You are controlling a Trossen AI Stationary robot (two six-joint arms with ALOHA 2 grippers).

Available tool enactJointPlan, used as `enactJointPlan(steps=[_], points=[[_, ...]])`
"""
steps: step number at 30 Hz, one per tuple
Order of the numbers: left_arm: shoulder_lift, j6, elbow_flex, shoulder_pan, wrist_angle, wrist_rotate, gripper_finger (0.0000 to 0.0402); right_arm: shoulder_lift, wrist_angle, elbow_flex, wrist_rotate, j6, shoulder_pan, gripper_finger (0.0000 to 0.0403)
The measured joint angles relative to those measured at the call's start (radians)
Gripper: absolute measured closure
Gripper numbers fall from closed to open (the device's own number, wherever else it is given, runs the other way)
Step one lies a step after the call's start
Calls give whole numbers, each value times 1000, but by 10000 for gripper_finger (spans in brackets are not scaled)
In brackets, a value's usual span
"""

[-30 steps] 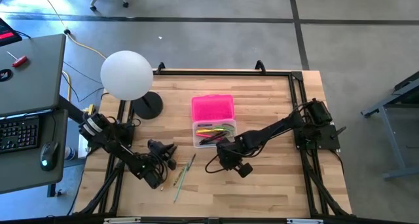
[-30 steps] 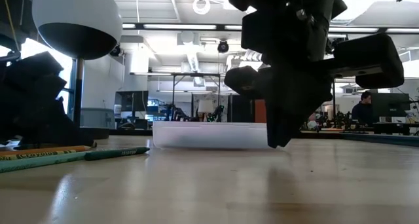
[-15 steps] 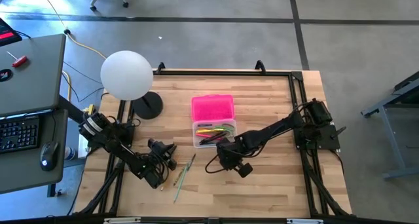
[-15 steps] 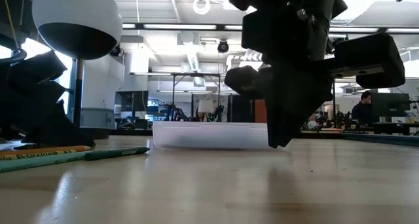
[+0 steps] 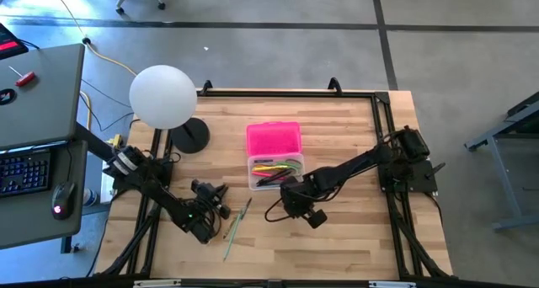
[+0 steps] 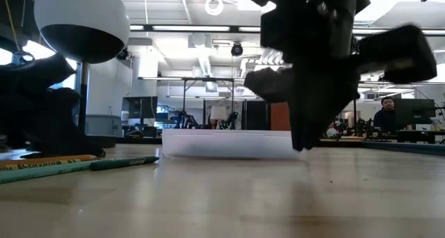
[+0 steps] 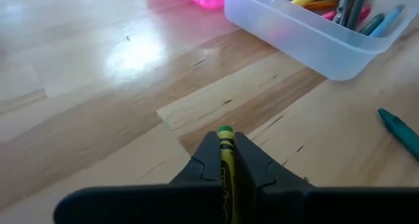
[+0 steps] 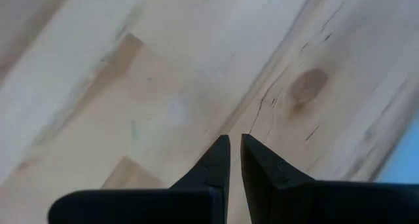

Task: Pick & place school supplies into a supply box
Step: Put the top green crayon into the pink supply box

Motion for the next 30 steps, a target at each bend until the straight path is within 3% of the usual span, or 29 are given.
enactJointPlan(steps=[5,10,15,19,24,30], points=[[-72,143,126,70,-93,22,358,-63,-15,0,0,7,19,386],[-144,506,269,168,-112,22,348,-107,-13,0,-2,7,43,386],[-163,839,390,333,-82,247,358,-113,-18,-1,-3,7,59,386],[-135,1063,412,460,55,385,350,-113,-35,-1,-2,7,64,386],[-80,1113,410,599,123,576,329,-113,-42,-1,-1,7,64,386],[-24,1094,413,672,183,665,310,-113,-54,-1,0,-18,64,386]])
